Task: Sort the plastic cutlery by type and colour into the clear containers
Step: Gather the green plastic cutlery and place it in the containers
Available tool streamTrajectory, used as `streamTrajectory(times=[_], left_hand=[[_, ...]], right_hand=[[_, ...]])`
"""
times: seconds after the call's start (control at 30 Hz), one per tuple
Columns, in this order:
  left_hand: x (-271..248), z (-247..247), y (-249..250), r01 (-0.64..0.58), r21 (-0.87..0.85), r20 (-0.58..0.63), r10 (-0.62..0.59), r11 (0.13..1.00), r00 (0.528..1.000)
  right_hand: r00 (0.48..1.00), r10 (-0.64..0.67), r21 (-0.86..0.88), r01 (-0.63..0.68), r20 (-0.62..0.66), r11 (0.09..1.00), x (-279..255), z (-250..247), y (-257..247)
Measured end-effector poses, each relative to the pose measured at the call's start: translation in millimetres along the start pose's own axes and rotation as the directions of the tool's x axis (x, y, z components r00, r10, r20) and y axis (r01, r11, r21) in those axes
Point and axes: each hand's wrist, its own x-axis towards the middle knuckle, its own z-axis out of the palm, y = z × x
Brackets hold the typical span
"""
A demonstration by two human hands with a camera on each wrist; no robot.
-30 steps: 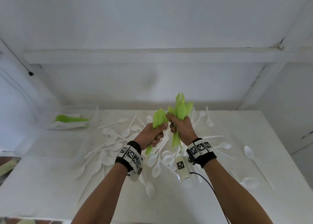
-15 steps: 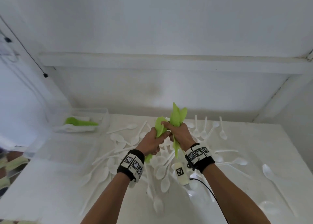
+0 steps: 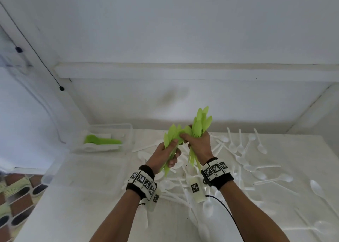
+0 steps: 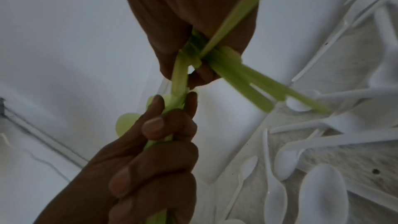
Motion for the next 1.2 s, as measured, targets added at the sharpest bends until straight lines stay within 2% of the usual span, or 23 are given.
streamTrajectory(times=[0.13,0.27,0.37,0.43,0.5,0.57,0.63,0.7,0.8,0.87,0.97,1.07,1.2], left_hand=[[0.2,-11.9,-0.1,0.01,-0.098,-0.081,-0.018,0.995,0.997],[-0.9,-20.2,8.7,0.065,-0.217,-0.035,-0.074,0.974,0.997],[-0.6,-23.0,14.0,0.024,-0.315,-0.034,-0.036,0.949,0.999],[0.2,-24.3,13.5,-0.014,-0.286,-0.077,-0.009,0.958,0.997],[0.7,-23.2,12.2,0.01,-0.257,-0.088,-0.034,0.966,0.996],[1.0,-20.0,10.9,0.055,-0.229,-0.058,-0.07,0.972,0.996],[0.6,-17.2,10.5,0.094,-0.219,-0.033,-0.103,0.971,0.994],[0.4,-18.2,12.6,0.112,-0.196,-0.032,-0.121,0.974,0.992],[0.9,-23.8,15.6,0.154,-0.149,-0.021,-0.158,0.977,0.987],[2.3,-26.8,15.8,0.168,-0.107,-0.027,-0.172,0.98,0.985],[3.6,-27.5,12.7,0.157,-0.004,-0.048,-0.157,0.988,0.986],[4.2,-28.9,6.9,0.164,0.022,-0.065,-0.163,0.986,0.985],[3.3,-29.5,4.6,0.163,0.032,-0.073,-0.161,0.986,0.984]], right_hand=[[0.996,-0.031,-0.066,0.025,-0.088,0.998,8.1,14.6,-0.4],[0.999,-0.02,-0.032,0.018,-0.045,0.999,13.9,17.5,-10.8],[0.999,0.01,-0.069,-0.013,-0.052,0.998,20.4,13.2,-16.9],[0.996,-0.007,-0.218,-0.013,-0.092,0.976,24.6,9.7,-18.1],[0.995,-0.065,-0.371,0.031,-0.08,0.928,24.0,9.5,-18.9],[0.991,-0.129,-0.452,0.1,-0.035,0.886,21.5,11.9,-21.1],[0.991,-0.132,-0.442,0.107,-0.027,0.891,20.7,14.5,-19.6],[0.995,-0.084,-0.365,0.061,-0.048,0.929,22.5,15.1,-15.5],[0.999,0.054,-0.102,-0.053,0.004,0.993,23.2,12.5,-9.8],[0.993,0.112,-0.018,-0.111,0.048,0.994,20.2,12.1,-6.7],[0.996,0.081,-0.057,-0.078,0.039,0.995,15.7,15.3,-3.1],[0.999,0.038,-0.127,-0.037,0.009,0.991,14.4,15.9,-1.9],[0.999,-0.017,-0.329,0.002,-0.044,0.944,13.9,17.0,-0.8]])
